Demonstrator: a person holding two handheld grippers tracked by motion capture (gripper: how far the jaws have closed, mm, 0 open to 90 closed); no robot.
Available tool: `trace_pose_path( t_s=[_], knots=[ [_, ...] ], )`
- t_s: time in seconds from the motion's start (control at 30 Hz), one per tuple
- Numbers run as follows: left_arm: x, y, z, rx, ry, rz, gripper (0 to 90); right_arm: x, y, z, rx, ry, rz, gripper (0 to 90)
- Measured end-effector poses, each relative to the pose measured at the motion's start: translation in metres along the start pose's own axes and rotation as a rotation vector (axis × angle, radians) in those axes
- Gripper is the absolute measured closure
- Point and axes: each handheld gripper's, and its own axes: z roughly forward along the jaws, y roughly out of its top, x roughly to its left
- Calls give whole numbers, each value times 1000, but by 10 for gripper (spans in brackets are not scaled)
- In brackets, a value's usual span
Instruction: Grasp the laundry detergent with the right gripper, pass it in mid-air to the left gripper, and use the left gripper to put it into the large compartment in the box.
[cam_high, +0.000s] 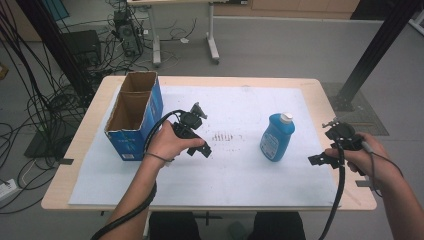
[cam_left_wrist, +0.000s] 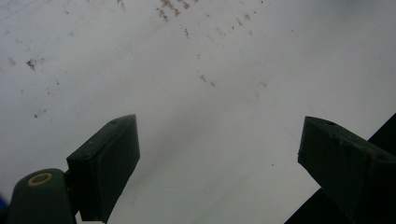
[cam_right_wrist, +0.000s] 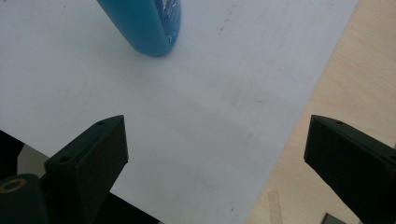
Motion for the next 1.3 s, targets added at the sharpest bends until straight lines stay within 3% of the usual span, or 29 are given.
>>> trace_pose_path(
  t_s=[1.3],
  knots=[
    [-4,-12,6,-8,-7,-19,128,29,-22,40,-99,62,8,62]
  ],
)
